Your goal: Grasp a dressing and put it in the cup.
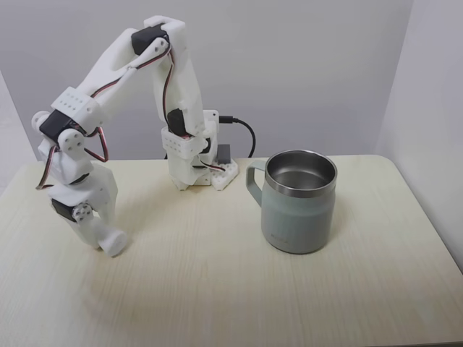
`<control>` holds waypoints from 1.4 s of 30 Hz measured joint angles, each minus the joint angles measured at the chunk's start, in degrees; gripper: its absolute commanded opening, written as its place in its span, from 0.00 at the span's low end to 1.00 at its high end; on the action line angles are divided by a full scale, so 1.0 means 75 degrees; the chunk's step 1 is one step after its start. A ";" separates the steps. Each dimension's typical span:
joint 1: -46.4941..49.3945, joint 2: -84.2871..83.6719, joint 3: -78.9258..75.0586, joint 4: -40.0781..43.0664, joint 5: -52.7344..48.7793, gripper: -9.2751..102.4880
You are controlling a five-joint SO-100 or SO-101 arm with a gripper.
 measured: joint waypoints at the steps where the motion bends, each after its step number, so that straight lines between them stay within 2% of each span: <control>1: 0.0000 0.0000 0.0000 -0.0012 -0.0023 0.08; 4: 0.0047 -0.0211 0.0000 0.0000 -0.0035 0.08; 14: 0.0000 -0.1313 0.2133 0.2625 0.0258 0.08; 23: -0.0984 -0.2918 0.3504 0.4172 0.0762 0.08; 30: -0.2730 -0.4441 0.3785 0.4664 0.1242 0.08; 42: -0.7324 -0.6480 0.3023 0.4348 0.1090 0.08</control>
